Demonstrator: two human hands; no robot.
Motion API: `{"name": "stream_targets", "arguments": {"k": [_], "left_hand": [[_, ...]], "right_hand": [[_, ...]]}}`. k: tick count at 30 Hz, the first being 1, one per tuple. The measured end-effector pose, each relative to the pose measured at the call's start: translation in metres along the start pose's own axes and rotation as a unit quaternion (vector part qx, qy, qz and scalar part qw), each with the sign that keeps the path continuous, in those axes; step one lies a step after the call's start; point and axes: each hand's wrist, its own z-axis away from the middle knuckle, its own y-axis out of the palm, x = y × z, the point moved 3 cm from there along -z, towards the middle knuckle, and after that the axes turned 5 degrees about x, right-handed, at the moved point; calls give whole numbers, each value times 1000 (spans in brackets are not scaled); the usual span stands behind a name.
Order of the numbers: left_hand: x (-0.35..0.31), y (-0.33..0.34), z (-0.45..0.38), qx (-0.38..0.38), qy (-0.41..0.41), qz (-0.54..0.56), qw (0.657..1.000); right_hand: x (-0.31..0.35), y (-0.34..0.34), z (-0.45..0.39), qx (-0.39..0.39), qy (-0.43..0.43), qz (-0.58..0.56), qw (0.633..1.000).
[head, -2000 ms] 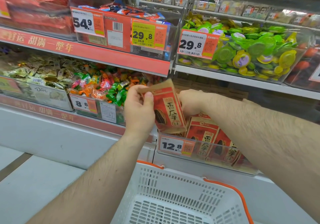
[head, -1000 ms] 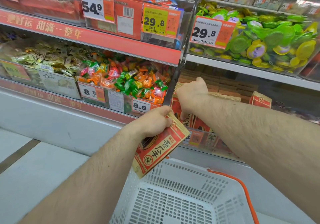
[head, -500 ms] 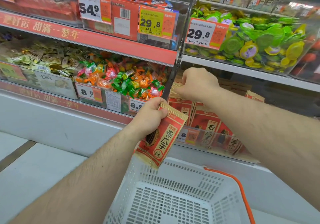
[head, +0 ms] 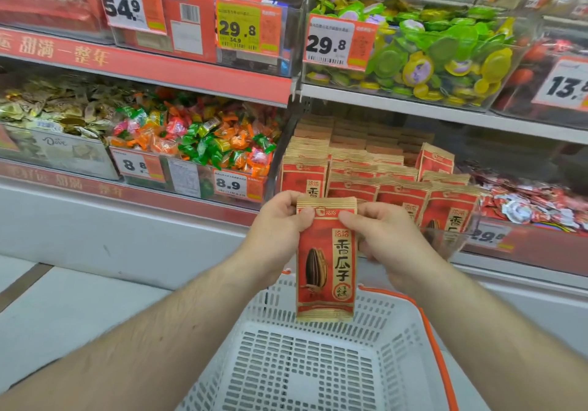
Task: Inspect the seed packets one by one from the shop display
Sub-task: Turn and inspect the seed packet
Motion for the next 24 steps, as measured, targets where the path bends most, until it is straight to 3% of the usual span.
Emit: {"name": "stream_targets", "arguments": {"k": [2,10,17,24], "left_hand": [[2,0,2,18,-1,-19,1000],[5,-14,5,36,28,-266,963],[-1,-14,12,24,167,-319,933],[4,-14,14,19,201,-321,925]], "right_hand": [[-9,-6,5,12,-14,-9,1000],[-25,-15,15,17,-60,29,998],[-32,-18,21,32,-99,-6,995],[-32,-20,21,27,-108,-13,994]]}}
